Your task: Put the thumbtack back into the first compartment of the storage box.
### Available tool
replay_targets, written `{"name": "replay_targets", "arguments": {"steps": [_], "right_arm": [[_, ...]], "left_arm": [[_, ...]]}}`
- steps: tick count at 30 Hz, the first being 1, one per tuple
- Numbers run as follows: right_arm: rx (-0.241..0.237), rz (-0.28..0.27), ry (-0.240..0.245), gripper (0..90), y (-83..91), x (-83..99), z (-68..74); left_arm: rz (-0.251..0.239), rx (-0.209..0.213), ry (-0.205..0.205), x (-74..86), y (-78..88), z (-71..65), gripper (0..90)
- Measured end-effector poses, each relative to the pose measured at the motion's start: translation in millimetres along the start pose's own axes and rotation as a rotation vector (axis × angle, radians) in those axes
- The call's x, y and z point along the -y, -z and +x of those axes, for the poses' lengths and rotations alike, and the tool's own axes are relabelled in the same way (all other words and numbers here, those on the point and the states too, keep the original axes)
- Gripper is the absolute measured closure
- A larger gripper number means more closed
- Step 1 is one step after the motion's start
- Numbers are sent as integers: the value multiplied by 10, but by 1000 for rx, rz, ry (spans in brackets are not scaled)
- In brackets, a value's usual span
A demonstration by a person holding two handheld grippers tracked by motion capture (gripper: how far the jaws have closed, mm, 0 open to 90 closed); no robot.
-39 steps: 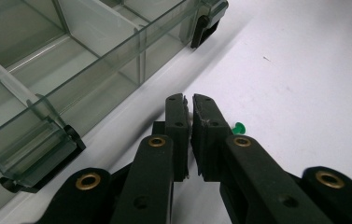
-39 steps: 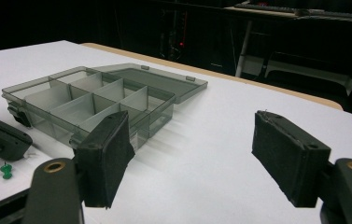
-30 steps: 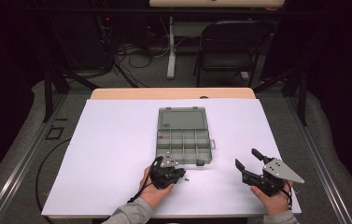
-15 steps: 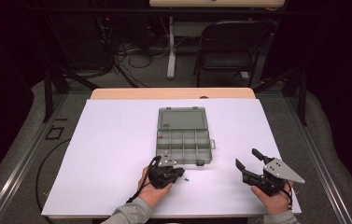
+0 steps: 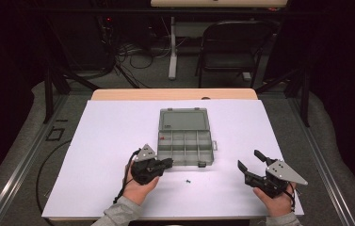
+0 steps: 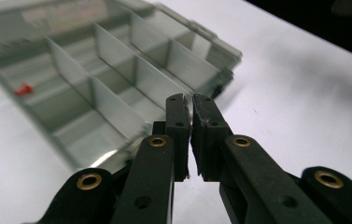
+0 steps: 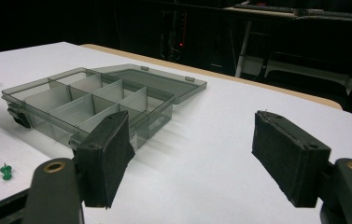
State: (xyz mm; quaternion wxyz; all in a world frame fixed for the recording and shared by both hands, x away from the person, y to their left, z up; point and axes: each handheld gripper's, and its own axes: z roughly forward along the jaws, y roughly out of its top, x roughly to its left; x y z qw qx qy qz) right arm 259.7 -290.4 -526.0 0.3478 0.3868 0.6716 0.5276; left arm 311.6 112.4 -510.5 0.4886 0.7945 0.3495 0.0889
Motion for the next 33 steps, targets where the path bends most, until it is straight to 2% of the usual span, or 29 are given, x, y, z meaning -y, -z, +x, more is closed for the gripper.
{"name": "replay_targets", "arguments": {"steps": [7,11,18,26,33], "right_arm": [[1,0,-1,276,-2,0,3],[0,1,0,276,-2,0,3],[0,1,1,275,-1,0,2],[10,11,6,276,-19,6,18],[10,13,7,276,-17,7,14]], "left_arm": [[-58,-52,41,-47,191,196,855],[-67,-69,64,-45,227,257,854],[-67,-79,63,-48,222,295,855],[-68,-85,98,-144,121,382,855],[-8,-81,123,-288,-120,496,854]]}}
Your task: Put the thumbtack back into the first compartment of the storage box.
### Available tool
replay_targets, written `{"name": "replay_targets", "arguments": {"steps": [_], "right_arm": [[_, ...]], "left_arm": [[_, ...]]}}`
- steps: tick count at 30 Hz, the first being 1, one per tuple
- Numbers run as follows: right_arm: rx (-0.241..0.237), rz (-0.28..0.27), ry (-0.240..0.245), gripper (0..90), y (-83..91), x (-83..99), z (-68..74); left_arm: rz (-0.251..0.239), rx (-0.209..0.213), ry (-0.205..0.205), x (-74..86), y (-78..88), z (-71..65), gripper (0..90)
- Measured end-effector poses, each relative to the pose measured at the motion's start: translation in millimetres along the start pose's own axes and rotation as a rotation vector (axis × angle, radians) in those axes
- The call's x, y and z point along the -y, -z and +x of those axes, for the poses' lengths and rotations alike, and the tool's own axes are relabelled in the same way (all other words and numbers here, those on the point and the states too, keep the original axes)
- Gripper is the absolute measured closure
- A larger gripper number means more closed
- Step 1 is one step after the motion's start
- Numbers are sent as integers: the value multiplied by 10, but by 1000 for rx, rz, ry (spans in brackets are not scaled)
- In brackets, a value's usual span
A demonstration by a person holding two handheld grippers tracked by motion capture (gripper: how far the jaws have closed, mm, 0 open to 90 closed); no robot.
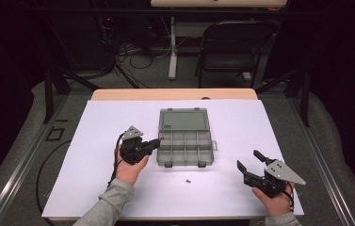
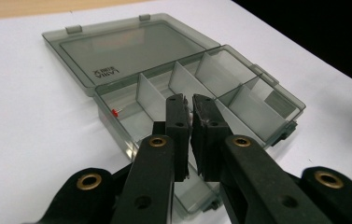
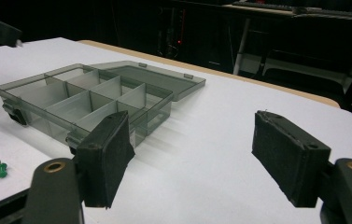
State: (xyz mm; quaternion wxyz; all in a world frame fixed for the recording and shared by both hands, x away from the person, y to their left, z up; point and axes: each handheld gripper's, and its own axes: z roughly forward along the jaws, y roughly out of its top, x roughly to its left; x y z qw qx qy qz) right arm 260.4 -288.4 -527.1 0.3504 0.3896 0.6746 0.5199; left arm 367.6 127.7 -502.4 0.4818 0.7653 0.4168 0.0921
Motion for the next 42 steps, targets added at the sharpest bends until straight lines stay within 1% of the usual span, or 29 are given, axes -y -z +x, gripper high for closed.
{"name": "replay_targets", "arguments": {"steps": [3,8,10,15,20,27,42], "right_arm": [[-1,-3,-6,276,4,1,-7],[-4,-3,-7,276,7,2,-10],[-5,-1,-7,276,5,2,-9],[-4,2,-4,276,4,2,-7],[-5,1,-7,276,3,3,-7],[-6,1,-8,276,4,3,-7],[-7,1,-6,276,5,2,-10]], "left_arm": [[43,-19,5,-61,-135,33,854],[89,-50,12,-124,-320,77,854],[107,-58,10,-148,-370,97,854],[138,-84,23,-176,-470,152,854],[150,-106,35,-181,-545,195,853],[170,-118,30,-166,-621,210,853],[160,-106,19,-174,-602,189,851]]}}
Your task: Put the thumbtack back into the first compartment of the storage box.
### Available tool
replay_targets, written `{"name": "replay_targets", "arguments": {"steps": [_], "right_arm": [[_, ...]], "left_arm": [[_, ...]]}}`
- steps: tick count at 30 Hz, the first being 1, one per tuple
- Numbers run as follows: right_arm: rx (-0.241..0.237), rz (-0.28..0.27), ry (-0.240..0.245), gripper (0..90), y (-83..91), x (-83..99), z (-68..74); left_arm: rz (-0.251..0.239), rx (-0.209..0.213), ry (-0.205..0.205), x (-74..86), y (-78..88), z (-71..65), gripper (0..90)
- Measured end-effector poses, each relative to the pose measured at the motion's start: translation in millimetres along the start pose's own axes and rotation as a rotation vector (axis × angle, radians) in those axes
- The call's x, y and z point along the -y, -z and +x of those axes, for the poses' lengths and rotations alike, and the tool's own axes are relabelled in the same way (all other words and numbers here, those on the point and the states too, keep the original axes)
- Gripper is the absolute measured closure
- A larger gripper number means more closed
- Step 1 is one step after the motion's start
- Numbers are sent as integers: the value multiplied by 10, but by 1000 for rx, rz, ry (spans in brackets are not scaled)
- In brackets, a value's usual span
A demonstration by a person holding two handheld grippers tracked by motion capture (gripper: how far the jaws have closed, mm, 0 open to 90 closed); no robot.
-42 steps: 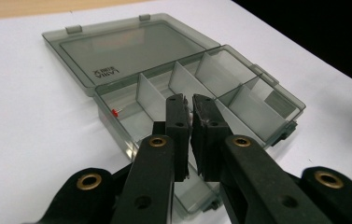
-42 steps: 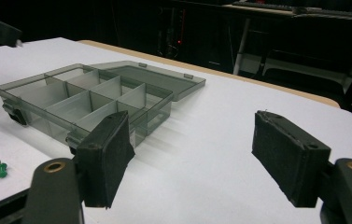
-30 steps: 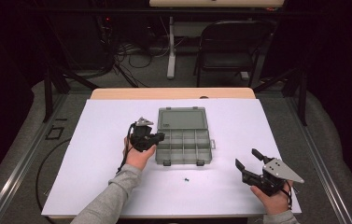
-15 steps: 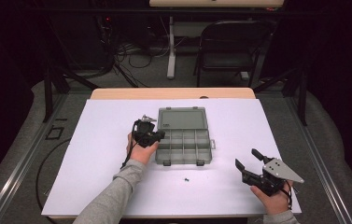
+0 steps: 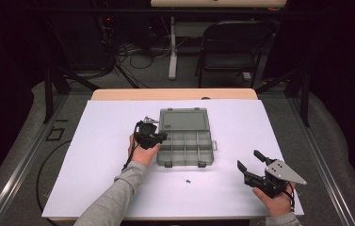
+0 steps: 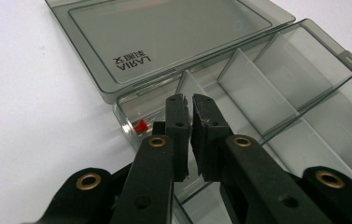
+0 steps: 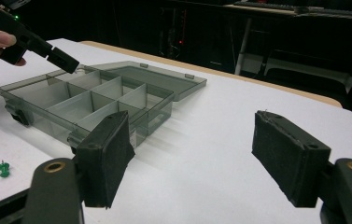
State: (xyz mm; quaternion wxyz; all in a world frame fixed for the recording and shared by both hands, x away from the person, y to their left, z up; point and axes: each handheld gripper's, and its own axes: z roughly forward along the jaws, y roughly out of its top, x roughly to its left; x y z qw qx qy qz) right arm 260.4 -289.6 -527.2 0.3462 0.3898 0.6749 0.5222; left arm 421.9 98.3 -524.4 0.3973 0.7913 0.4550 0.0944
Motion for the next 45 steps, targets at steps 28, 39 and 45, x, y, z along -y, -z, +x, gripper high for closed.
{"name": "replay_targets", "arguments": {"steps": [28,39,45], "right_arm": [[-1,0,3,276,-11,5,3],[0,6,2,276,-11,8,4],[-1,11,-1,276,-20,7,15]], "left_arm": [[-248,47,-90,35,577,-250,344],[-247,111,-162,362,905,-447,344],[-254,122,-166,512,897,-535,346]]}}
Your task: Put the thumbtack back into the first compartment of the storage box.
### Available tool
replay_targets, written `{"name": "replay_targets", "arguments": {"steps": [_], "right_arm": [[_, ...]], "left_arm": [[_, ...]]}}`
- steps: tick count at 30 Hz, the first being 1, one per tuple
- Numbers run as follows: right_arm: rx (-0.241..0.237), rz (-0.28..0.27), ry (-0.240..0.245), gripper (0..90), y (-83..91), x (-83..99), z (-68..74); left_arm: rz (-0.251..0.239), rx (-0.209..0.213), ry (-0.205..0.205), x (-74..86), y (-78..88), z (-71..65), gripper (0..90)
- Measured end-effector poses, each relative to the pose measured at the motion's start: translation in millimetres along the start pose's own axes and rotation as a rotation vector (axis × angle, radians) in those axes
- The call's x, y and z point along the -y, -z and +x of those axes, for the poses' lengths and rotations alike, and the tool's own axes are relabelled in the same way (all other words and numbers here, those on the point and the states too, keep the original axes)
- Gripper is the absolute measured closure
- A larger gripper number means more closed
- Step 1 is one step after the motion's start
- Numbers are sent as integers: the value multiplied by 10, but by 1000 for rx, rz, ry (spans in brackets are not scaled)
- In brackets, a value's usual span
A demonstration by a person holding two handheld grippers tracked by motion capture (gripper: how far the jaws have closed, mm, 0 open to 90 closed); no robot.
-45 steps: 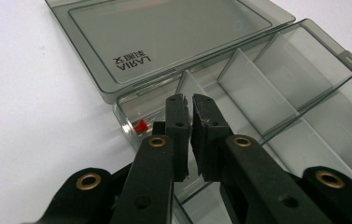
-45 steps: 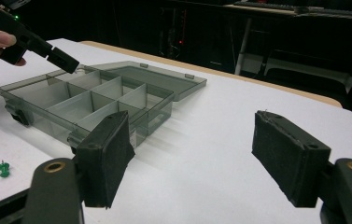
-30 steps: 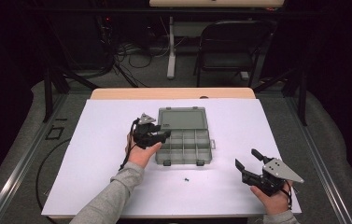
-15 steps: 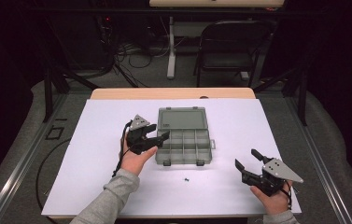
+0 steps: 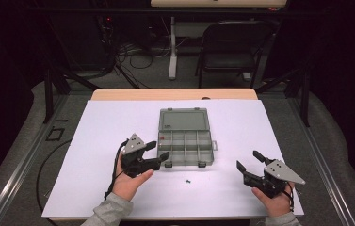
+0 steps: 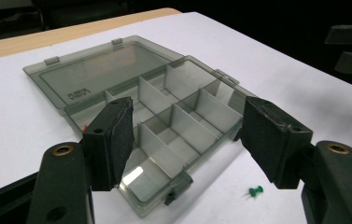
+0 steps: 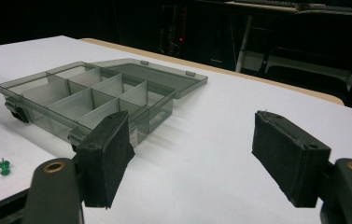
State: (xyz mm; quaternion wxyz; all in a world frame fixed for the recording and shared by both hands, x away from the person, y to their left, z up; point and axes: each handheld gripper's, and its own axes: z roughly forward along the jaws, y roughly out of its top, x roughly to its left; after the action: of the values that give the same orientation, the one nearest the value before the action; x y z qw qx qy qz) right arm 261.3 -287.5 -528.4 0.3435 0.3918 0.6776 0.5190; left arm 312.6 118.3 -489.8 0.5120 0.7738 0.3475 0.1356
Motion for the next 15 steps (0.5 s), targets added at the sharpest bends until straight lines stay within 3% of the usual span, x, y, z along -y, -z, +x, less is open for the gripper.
{"name": "replay_targets", "arguments": {"steps": [4,7,15], "right_arm": [[-1,1,3,276,-1,-1,-2],[-2,-4,5,276,-1,1,-12],[-5,-8,6,276,9,0,-14]], "left_arm": [[26,64,0,74,-102,-107,396],[92,119,-4,138,-225,-216,454],[172,156,-30,280,-453,-346,505]]}}
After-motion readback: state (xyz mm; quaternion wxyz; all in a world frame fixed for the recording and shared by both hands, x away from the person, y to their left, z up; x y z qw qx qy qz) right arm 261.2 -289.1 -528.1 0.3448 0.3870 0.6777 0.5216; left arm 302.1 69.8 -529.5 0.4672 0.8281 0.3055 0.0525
